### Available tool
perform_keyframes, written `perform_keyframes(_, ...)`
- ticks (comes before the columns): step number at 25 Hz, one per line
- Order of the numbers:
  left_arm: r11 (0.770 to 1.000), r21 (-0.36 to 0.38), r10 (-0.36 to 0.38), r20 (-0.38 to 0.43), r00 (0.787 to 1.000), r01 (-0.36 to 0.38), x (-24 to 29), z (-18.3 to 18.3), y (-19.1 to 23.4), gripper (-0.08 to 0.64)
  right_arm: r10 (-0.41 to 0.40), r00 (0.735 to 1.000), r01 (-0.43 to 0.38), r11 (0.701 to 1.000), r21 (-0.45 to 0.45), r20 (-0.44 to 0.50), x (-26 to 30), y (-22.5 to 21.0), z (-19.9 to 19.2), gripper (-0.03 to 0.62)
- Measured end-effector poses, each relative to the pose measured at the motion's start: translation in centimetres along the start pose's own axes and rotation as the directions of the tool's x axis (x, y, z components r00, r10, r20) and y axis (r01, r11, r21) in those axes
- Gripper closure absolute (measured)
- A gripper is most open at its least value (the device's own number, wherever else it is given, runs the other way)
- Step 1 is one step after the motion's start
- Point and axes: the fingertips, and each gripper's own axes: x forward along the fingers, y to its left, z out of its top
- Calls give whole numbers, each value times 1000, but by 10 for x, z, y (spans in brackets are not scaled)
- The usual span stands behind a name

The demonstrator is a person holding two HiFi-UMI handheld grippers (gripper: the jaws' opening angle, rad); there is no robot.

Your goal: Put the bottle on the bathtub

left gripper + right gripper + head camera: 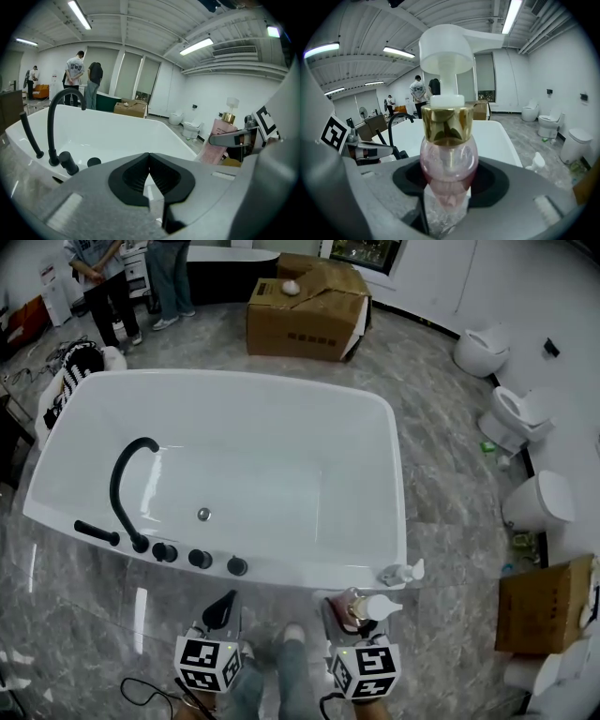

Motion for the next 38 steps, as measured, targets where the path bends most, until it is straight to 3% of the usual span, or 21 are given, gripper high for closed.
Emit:
perform_keyframes(23, 998, -47, 29, -14, 999, -30, 12, -35, 22, 565, 86, 995, -88, 995, -52, -44, 47, 31, -19, 368)
perform_keyframes(38, 986, -126, 106, -15, 994, -107, 5, -61, 58, 565, 151, 985, -158, 984, -87, -78, 91, 62, -23, 368)
